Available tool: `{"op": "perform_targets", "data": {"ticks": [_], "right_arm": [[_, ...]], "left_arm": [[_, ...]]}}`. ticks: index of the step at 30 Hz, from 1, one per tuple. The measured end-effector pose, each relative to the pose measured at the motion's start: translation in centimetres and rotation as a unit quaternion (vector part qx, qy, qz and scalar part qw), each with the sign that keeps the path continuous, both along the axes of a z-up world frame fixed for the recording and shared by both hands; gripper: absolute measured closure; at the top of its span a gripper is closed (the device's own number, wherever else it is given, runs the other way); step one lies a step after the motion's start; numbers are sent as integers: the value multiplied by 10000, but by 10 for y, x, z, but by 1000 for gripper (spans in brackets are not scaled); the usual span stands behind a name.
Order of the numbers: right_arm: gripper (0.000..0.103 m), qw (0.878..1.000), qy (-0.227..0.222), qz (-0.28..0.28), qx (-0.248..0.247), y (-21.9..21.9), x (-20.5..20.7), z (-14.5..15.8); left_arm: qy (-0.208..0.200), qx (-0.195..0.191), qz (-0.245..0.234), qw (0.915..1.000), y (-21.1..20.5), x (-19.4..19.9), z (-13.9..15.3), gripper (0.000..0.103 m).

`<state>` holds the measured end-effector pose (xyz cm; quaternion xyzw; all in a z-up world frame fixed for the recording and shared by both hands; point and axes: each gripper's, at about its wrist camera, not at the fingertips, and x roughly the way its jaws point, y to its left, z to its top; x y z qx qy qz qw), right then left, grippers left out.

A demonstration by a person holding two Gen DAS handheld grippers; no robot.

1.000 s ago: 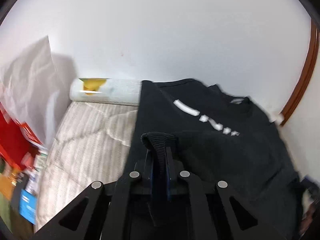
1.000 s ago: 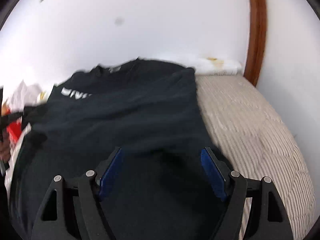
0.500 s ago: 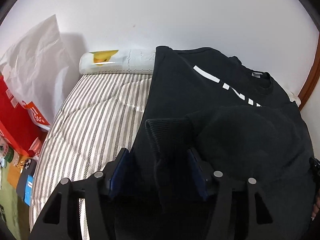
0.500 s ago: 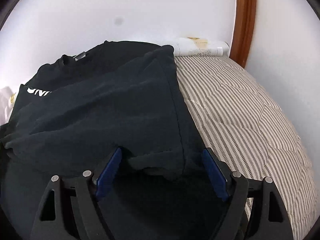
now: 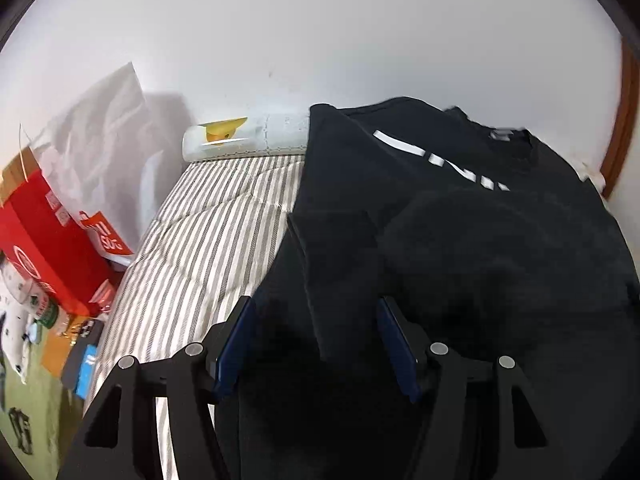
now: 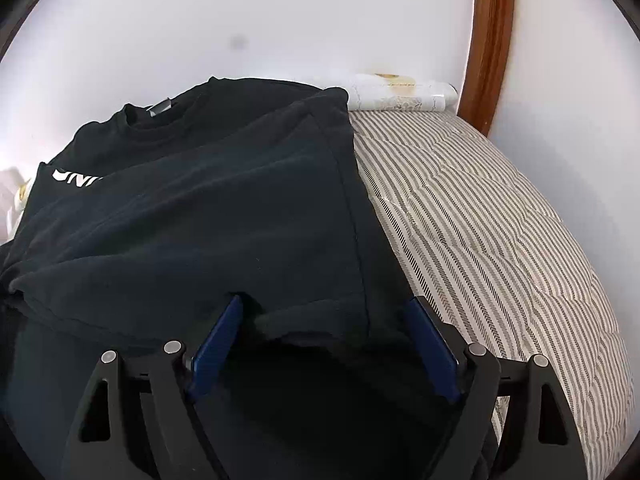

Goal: Fold small clothes
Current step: 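Open the left tool and release the sleeve onto the body, then move both tools to the sweatshirt hem and close on it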

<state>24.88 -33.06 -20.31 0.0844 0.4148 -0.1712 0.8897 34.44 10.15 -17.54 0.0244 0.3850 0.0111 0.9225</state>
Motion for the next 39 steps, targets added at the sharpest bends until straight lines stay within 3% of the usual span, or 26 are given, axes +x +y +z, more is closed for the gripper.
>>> {"op": "perform_targets", "data": {"ticks": [7,18,22,32,39], "right_arm": [[20,9994,-108,274,-178,17,-38,12],[20,9964,-608,356,-469,30,-144,57],[20,9966,-651,377,-330,22,-177,60],[25,9969,-280,574,462,4,-249,30],[38,9950,137,928,348,29,-266,-2]], "left_arm": [[-330,221,-247,9989,-21,-69,14,43],[-448,-163,-351,9982,-29,-161,31,43],[-360,-329,-347,9982,-28,-189,32,43],[-96,-888,-203,9958,5,-240,2,44],[186,-1082,-178,9938,13,-253,-25,44]]}}
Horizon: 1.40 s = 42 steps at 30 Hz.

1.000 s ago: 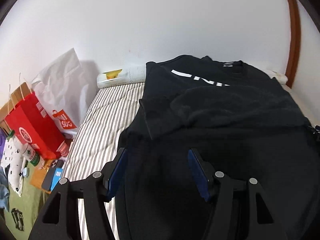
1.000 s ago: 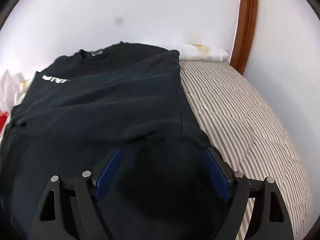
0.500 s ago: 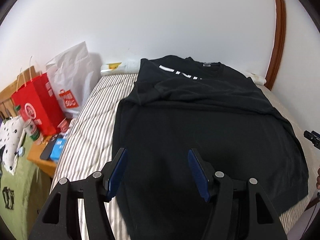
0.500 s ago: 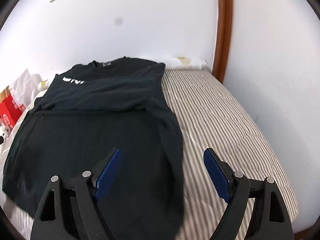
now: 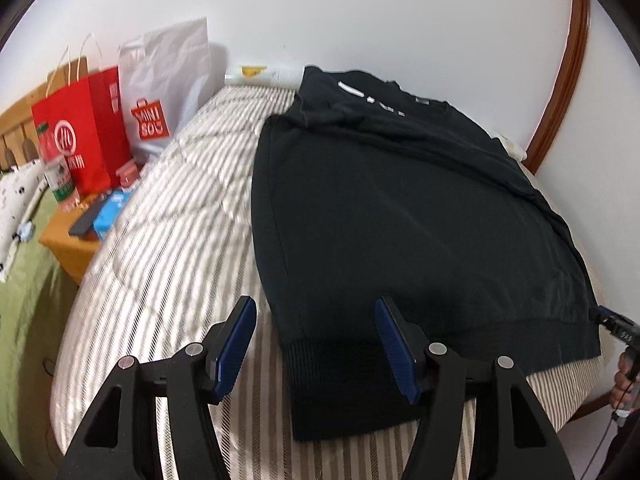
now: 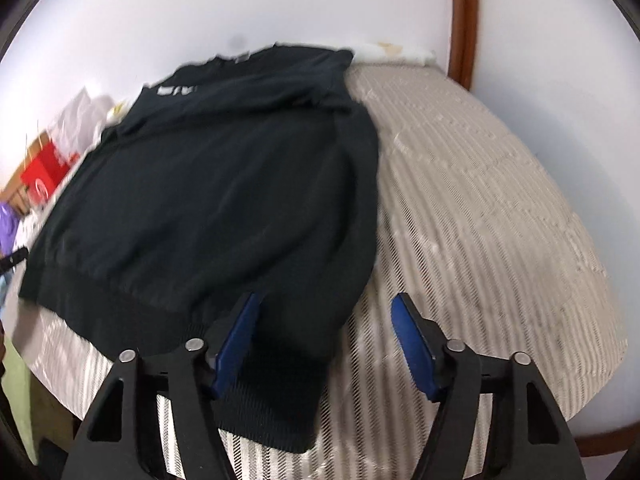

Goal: Fold small clothes
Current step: 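Move both tools to the sweatshirt hem and close on it, then lift the hem with both tools and fold it toward the collar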

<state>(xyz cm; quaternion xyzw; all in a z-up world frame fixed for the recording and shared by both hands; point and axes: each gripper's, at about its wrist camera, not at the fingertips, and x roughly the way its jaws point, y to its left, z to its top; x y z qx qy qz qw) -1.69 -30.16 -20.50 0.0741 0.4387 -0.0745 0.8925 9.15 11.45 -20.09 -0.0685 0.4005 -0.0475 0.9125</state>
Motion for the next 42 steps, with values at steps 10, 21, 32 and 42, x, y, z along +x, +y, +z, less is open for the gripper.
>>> {"op": "perform_targets", "data": {"ticks": [10,21,32,42], "right_arm": [[39,9999,-111,-118,-45,9,7,-7],[87,9998,-109,99,132,6,17,-2],[95,9989,-208,355,221,-6,-8,30],[95,9950,-752,496,430,-15,-52,62]], "left_arm": [[57,143,27,9999,-14,10,-15,44],[-75,317,102,9994,-19,10,-12,84],[-481,118,-120,9987,-25,-32,10,90],[-789,-468,-309,9953,-21,-81,32,90]]}}
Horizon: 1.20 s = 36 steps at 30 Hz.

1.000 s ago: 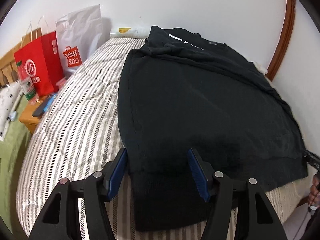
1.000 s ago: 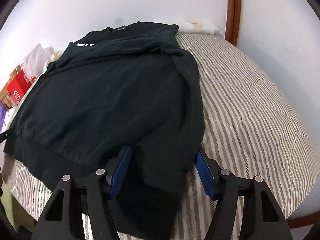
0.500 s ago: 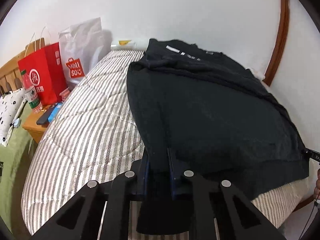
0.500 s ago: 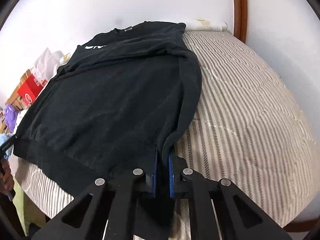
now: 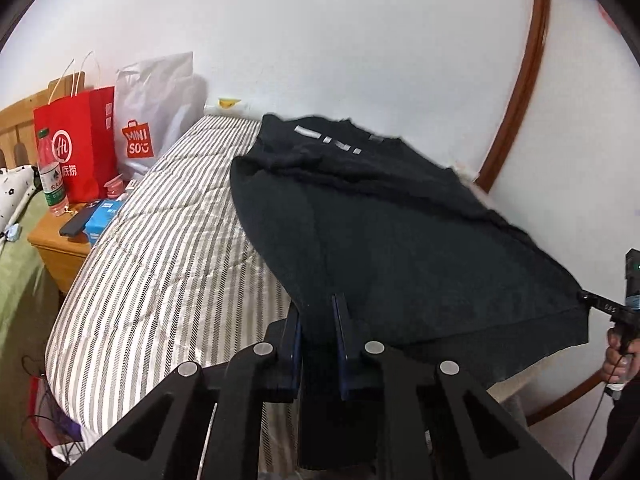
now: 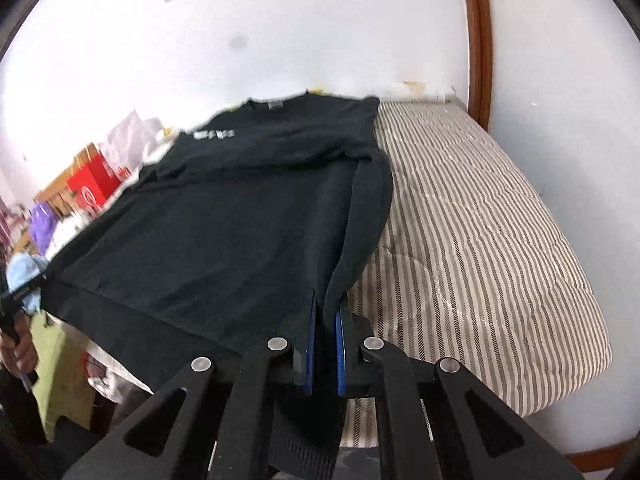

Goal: Fold small clothes
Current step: 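Lift the hem with both tools and fold it toward the collar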

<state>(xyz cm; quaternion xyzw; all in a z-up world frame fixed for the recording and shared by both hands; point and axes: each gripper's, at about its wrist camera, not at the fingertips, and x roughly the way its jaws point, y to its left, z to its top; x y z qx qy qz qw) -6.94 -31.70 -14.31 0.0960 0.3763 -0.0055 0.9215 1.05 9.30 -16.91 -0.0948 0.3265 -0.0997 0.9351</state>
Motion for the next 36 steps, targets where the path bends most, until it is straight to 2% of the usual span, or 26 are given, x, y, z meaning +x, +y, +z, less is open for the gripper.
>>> {"op": "perform_targets", "data": {"ticks": [3,6,8,13,23,28,36], "right_arm": [[95,9999,-136,26,51,-1,-3,4],[95,9997,-220,9,85,-2,0,7],[95,9993,-335,-9,155,-2,1,12],[95,9969,-688,-54,379,-6,23,30],[95,9937,-973,-283,471,-5,122,62],[95,9930,-997,-406,478,-12,175,65],[95,9901,-1029,-620,723,-31,259,59]], "left_arm": [[-135,121,-13,9998,-3,-2,10,90],[-311,67,-19,9995,-2,4,22,90],[-417,22,-9,9991,-1,12,29,90],[-601,180,38,9980,-5,44,48,90],[-740,224,346,9964,-2,131,71,90],[-731,351,419,9958,-7,177,72,90],[-670,242,551,9959,-6,246,70,90]]}}
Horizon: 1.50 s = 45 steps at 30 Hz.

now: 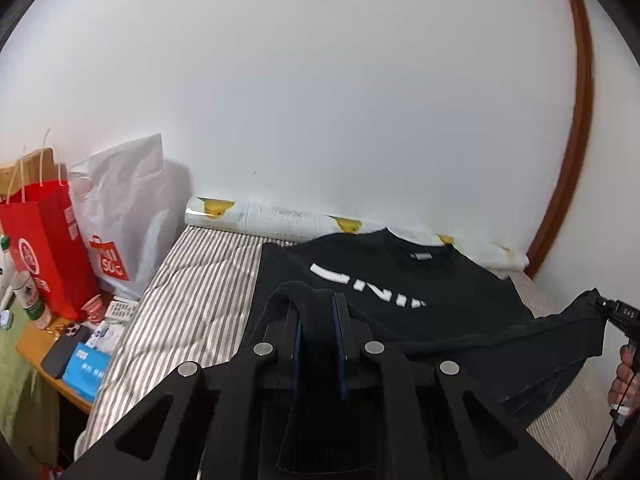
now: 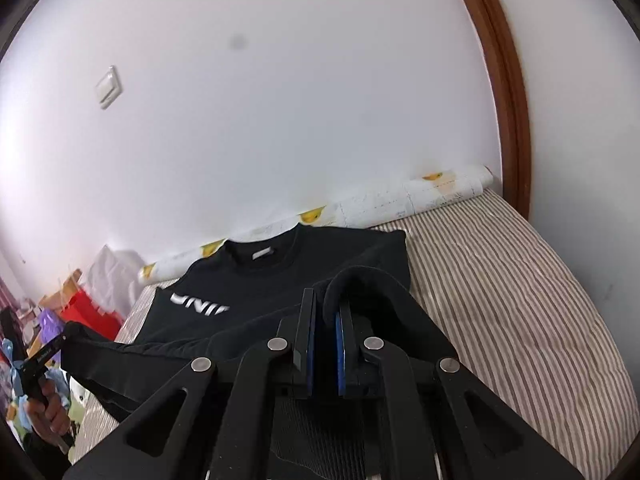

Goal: Fold small clothes
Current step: 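Lift the hem with both tools and fold it toward the collar, then hold the folded hem down near the collar with both tools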

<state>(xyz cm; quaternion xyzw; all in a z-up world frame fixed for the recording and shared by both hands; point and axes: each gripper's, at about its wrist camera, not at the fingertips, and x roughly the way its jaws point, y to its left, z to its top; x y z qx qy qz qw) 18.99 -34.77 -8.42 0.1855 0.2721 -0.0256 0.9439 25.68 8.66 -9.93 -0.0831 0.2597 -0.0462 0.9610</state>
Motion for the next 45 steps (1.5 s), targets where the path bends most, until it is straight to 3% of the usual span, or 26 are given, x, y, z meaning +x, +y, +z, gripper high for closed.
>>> {"op": "perform_targets", "data": {"ticks": [4,12,18,30,37,45], "right_arm": [[95,9998,133,-85,-131,-3,37,-12],[95,9976,638,-188,-182,-10,90,-71],[95,9915,1092,-340,-612,-8,119,-104],[93,9893,1237,-390,-669,-9,123,-114],[87,9849,1314,-422,-1045,2,124,-116],[79,9846,1329,-366,-1072,2,122,-116]], "left_arm": [[68,72,89,9999,-2,36,-9,90],[380,403,192,9983,-8,87,-47,90],[700,451,251,9962,-7,108,-81,89],[918,591,246,9937,-10,116,-96,86],[1003,595,288,9928,-11,119,-99,85],[1032,519,293,9929,-9,119,-100,84]]}}
